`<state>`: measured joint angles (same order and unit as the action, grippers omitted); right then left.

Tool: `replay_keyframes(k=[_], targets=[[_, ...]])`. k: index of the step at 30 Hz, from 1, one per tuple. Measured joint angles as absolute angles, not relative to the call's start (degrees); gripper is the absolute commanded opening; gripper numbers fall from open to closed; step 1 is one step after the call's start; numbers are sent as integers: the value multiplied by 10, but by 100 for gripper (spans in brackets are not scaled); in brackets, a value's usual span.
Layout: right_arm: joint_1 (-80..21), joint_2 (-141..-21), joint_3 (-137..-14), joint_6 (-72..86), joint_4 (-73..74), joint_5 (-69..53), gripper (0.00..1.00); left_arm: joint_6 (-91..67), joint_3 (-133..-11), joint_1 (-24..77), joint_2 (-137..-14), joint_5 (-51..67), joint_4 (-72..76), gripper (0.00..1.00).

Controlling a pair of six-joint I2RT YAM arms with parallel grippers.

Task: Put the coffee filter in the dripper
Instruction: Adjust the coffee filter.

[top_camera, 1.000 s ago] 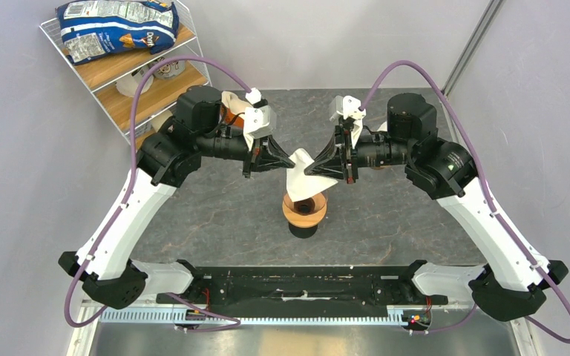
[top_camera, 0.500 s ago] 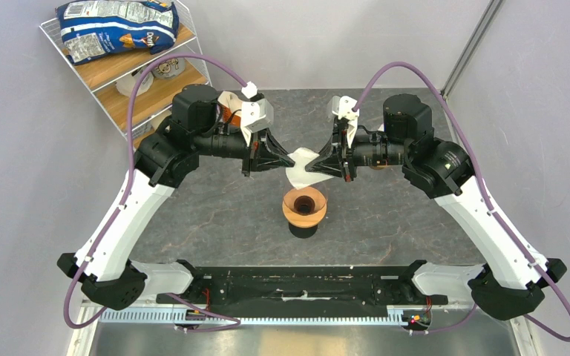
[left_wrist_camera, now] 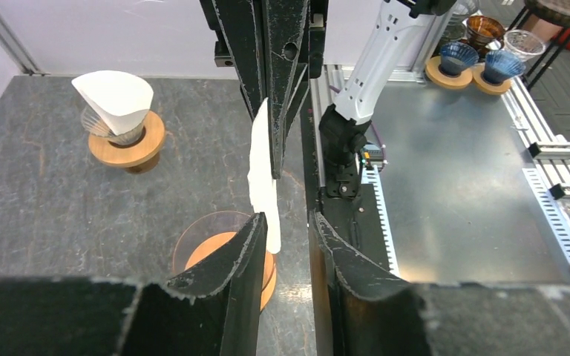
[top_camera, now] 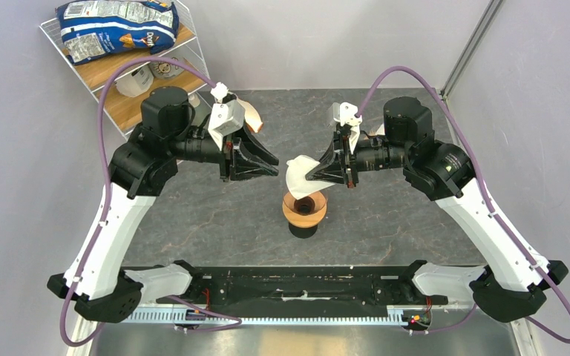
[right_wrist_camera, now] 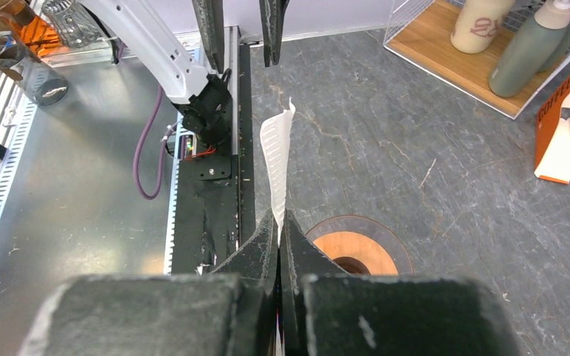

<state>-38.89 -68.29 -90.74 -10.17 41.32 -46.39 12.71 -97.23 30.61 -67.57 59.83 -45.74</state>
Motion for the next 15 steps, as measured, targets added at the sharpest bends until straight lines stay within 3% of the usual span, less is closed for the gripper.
replay_keyframes(k=[15], targets=[[-406,-679,-907,-140,430,-480,0,102,-973,308,-709,631,-457,37]])
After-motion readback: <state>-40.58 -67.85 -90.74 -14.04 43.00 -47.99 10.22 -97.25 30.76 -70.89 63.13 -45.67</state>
